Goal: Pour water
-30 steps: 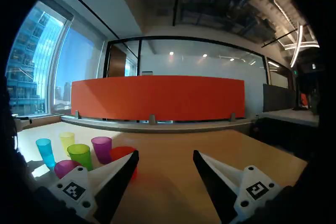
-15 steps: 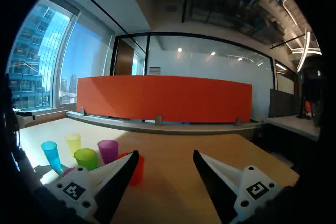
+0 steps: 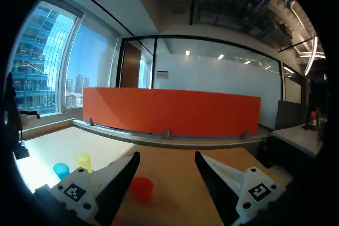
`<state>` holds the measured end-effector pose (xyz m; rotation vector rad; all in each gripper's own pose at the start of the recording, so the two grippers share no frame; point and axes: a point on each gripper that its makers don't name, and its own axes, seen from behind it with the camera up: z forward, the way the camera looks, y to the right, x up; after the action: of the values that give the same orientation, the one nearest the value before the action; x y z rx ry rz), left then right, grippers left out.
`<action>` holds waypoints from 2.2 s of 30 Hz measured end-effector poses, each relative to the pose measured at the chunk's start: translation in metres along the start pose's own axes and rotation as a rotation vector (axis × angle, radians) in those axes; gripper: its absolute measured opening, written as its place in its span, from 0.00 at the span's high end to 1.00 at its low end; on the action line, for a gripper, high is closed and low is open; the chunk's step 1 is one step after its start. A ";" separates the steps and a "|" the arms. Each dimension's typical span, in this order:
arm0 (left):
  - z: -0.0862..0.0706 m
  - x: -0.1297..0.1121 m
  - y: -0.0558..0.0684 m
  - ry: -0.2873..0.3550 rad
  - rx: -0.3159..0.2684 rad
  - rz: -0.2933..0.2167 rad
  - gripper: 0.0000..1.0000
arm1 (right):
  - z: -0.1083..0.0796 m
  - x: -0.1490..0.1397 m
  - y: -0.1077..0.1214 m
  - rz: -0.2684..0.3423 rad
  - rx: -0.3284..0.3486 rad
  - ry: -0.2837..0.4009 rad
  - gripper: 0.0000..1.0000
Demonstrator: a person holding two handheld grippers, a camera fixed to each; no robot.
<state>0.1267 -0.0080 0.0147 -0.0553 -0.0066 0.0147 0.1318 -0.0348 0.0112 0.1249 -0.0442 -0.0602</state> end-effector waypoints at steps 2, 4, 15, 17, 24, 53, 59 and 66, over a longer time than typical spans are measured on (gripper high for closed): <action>0.002 0.013 0.000 0.001 -0.005 -0.005 0.15 | 0.000 0.012 0.000 0.001 0.003 0.007 0.00; 0.003 0.024 0.002 -0.002 -0.020 -0.019 0.15 | 0.001 0.023 0.001 0.000 0.006 0.014 0.00; 0.012 0.068 0.008 -0.005 -0.096 -0.058 0.15 | 0.004 0.066 0.001 0.000 0.032 0.014 0.00; 0.013 0.074 0.008 -0.007 -0.103 -0.057 0.15 | 0.004 0.073 0.001 0.007 0.040 0.014 0.00; 0.014 0.081 0.006 -0.006 -0.112 -0.029 0.15 | 0.004 0.079 -0.002 0.030 0.068 0.001 0.00; -0.010 0.103 0.064 0.028 -0.390 -0.052 0.15 | -0.005 0.075 -0.081 0.076 0.440 0.004 0.00; -0.011 0.101 0.067 0.031 -0.411 -0.063 0.15 | -0.007 0.076 -0.088 0.054 0.470 0.004 0.00; -0.007 0.096 0.067 0.022 -0.417 -0.050 0.15 | -0.008 0.075 -0.091 0.029 0.476 0.004 0.00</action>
<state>0.2223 0.0599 0.0041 -0.4718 0.0112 -0.0377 0.2014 -0.1289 -0.0051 0.6001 -0.0558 -0.0192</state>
